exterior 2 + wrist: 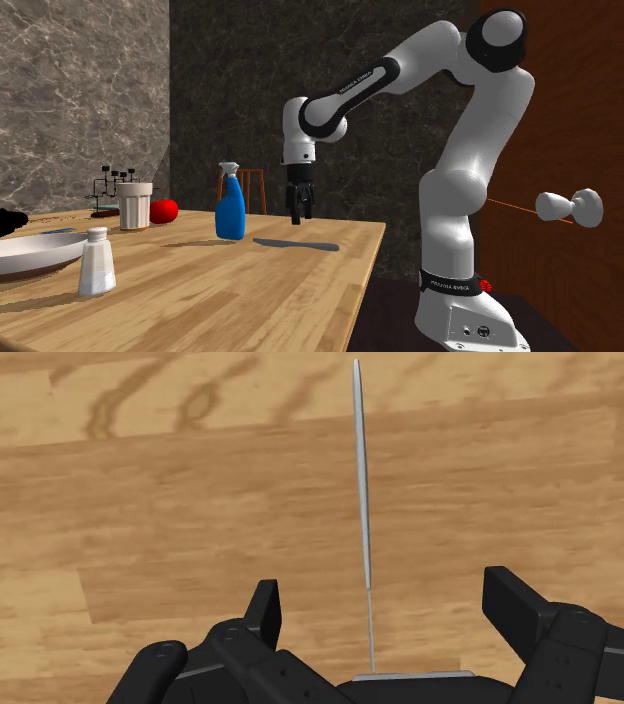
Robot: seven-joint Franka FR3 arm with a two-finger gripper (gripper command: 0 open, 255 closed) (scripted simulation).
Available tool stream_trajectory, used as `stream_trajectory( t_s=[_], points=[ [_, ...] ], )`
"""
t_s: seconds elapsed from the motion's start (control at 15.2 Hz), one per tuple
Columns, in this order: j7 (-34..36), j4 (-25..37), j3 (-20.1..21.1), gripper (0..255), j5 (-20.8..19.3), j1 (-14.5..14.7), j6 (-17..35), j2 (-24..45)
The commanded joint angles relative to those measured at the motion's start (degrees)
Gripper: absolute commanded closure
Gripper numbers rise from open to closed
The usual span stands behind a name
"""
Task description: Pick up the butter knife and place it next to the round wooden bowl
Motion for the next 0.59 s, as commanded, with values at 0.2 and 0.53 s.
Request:
stream_trajectory(
  t_s=[0.2, 0.53],
  points=[
    [-0.28, -2.33, 0.02, 0, 0.1, 0.19, 5.34, 2.99],
    [-0.29, -3.93, 0.02, 0, 0.13, 0.21, 8.73, 4.78]
  ],
)
